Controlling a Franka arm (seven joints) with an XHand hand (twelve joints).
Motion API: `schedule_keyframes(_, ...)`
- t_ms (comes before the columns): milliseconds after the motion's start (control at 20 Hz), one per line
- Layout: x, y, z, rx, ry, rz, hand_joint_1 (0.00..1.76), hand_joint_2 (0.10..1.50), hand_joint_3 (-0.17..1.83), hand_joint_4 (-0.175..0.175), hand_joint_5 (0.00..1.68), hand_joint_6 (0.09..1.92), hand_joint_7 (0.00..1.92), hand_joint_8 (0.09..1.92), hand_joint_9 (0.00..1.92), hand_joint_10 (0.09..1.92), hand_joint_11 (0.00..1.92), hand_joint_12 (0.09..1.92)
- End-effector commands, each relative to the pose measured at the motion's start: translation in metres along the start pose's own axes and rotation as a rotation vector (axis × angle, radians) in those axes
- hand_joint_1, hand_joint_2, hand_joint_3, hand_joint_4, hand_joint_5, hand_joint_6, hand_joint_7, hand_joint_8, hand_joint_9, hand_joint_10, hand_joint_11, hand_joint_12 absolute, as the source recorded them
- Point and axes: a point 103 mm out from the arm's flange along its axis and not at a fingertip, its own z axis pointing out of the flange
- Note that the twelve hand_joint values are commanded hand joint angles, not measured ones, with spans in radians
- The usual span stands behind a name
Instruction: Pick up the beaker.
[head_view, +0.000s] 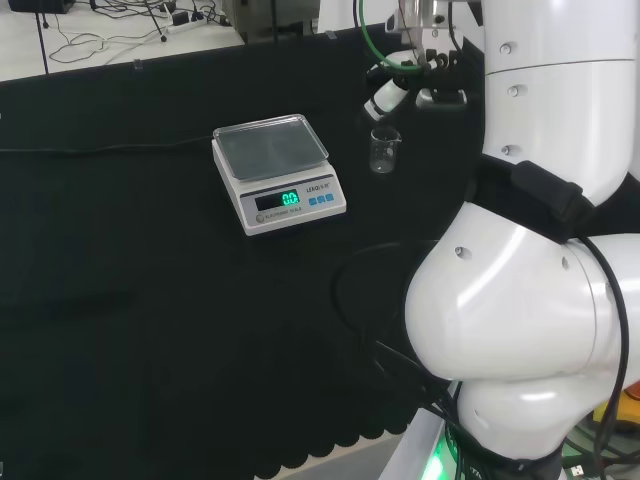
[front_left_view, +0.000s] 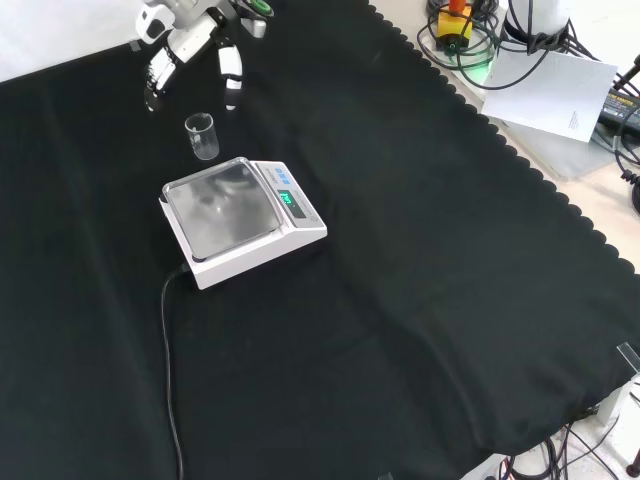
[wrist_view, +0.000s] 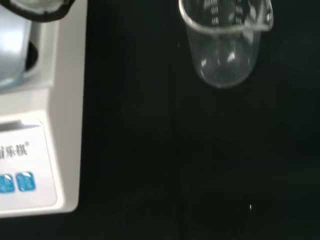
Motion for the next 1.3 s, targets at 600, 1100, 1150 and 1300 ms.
schedule_keyframes(600, -0.011, 0.023, 0.025, 0.05, 0.018, -0.021, 0.61, 0.71, 0.27, 0.0, 0.29, 0.09, 0.02, 0.5, 0.0, 0.78, 0.0, 1.37)
schedule_keyframes(1100, -0.015, 0.039, 0.04, 0.082, 0.035, -0.031, 0.62, 0.72, 0.27, -0.006, 0.35, 0.09, 0.04, 0.54, 0.0, 0.84, 0.0, 1.39)
schedule_keyframes(1150, -0.016, 0.04, 0.041, 0.087, 0.034, -0.03, 0.62, 0.72, 0.27, -0.006, 0.36, 0.09, 0.04, 0.54, 0.0, 0.84, 0.0, 1.39)
schedule_keyframes(1300, -0.017, 0.042, 0.046, 0.097, 0.031, -0.031, 0.63, 0.72, 0.28, -0.01, 0.4, 0.09, 0.04, 0.55, 0.0, 0.86, 0.0, 1.4)
